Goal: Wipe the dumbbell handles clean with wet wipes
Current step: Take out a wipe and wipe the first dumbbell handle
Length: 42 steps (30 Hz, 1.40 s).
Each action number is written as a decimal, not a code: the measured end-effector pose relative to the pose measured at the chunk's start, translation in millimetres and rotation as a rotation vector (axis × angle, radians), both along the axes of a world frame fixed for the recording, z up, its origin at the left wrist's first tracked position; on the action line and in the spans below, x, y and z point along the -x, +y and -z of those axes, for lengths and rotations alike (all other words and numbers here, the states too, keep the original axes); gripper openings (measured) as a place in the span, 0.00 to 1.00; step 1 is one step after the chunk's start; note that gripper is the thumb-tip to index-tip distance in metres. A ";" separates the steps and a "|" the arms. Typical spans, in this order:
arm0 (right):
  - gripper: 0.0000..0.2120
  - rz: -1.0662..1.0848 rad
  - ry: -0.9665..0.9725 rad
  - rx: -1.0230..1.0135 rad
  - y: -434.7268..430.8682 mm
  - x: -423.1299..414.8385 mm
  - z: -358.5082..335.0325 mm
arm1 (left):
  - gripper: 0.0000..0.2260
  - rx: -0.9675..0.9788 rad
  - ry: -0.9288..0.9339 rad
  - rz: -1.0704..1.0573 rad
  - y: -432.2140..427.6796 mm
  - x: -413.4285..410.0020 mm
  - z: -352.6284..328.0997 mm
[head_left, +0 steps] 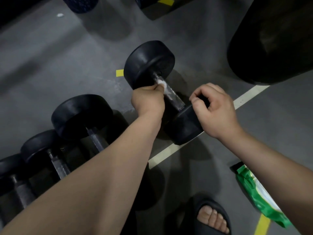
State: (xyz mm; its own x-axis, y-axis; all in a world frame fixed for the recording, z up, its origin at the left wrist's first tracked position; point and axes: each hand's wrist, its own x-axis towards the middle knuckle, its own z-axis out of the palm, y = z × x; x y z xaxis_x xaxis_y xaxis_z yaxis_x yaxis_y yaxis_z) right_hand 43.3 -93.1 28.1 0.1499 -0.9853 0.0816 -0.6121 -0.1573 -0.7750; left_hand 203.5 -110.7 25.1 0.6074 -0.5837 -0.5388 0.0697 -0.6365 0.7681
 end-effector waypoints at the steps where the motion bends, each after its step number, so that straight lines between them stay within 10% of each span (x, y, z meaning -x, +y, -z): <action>1: 0.06 -0.001 -0.001 0.001 -0.4 0.5 0.0 | 0.06 0.000 0.006 0.061 9.2 0.8 0.3; 24: 0.08 -0.002 -0.114 -0.106 -14.7 18.6 6.8 | 0.07 -0.071 -0.074 0.633 8.1 5.1 -4.1; 35: 0.10 0.042 -0.187 -0.223 -27.2 27.7 4.9 | 0.09 0.254 -0.302 0.983 16.4 -10.1 17.0; 42: 0.09 0.073 -0.102 -0.078 -20.1 25.3 -14.9 | 0.09 0.276 -0.500 0.733 5.4 -15.1 10.8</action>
State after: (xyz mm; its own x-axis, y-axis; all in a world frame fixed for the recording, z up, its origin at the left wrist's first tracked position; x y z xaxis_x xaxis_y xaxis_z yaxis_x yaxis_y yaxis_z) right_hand 18.0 -113.3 43.0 0.0727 -0.9972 0.0159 -0.5372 -0.0526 -0.8418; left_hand 218.6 -105.2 14.3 0.1601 -0.9821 -0.0990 -0.6577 -0.1809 0.7312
